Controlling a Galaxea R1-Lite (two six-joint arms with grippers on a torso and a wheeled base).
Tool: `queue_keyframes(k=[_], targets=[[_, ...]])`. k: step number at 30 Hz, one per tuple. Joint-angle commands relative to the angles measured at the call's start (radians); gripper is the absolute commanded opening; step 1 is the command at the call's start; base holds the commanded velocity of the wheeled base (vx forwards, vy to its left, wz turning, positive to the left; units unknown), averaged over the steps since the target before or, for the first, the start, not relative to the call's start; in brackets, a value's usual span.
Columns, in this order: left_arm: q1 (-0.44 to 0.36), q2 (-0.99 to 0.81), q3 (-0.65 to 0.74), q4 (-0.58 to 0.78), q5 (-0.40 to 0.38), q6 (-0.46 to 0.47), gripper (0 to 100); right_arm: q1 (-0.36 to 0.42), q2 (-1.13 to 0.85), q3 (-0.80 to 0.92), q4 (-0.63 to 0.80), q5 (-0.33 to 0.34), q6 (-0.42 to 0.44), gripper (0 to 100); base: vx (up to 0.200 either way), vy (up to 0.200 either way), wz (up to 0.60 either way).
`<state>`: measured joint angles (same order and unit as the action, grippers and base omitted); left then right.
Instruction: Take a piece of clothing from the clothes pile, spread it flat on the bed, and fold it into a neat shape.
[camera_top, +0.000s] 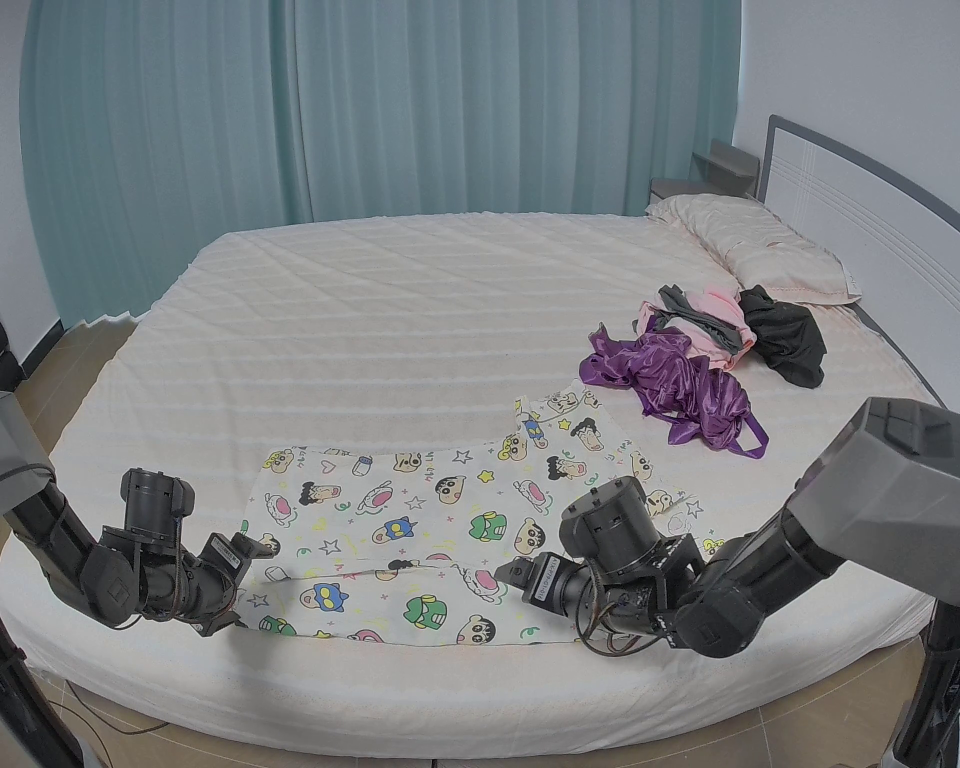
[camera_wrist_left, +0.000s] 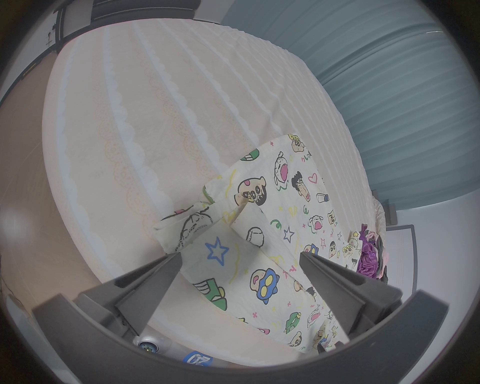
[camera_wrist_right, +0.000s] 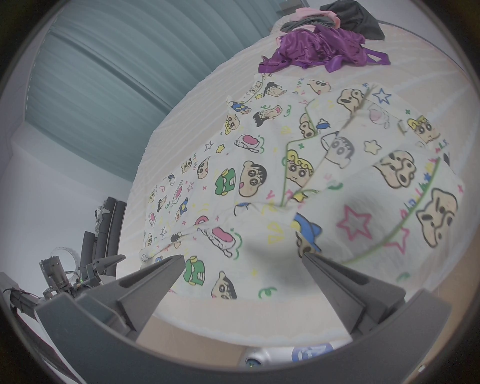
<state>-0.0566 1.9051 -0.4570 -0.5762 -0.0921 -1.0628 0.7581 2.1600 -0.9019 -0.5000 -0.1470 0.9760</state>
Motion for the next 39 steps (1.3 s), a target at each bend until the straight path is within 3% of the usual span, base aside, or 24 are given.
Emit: queue_keyframes(k=[1,9,22,33,39], targets=[[0.0,0.008,0.0,-0.001,0.0,0.001,100,-0.014,0.078,-0.066,-0.002,-0.002,-0.028,100,0.0,0.0,0.0],[-0.002,0.014,0.0,-0.002,-0.001,0.001,100,-0.074,0.141,-0.19,-0.002,-0.051,-0.125,100,0.0,0.0,0.0],[-0.002,0.015,0.0,-0.002,-0.001,0.001,100,-0.057,0.107,-0.213,-0.009,-0.057,-0.129,100,0.0,0.0,0.0],[-0.002,0.015,0.0,-0.002,-0.001,0.001,100,-0.098,-0.126,0.034,-0.015,-0.066,-0.086,100,0.0,0.0,0.0],[-0.008,0.012,0.011,-0.004,-0.001,0.001,100,-0.135,-0.193,0.225,-0.017,-0.105,0.044,100,0.0,0.0,0.0]])
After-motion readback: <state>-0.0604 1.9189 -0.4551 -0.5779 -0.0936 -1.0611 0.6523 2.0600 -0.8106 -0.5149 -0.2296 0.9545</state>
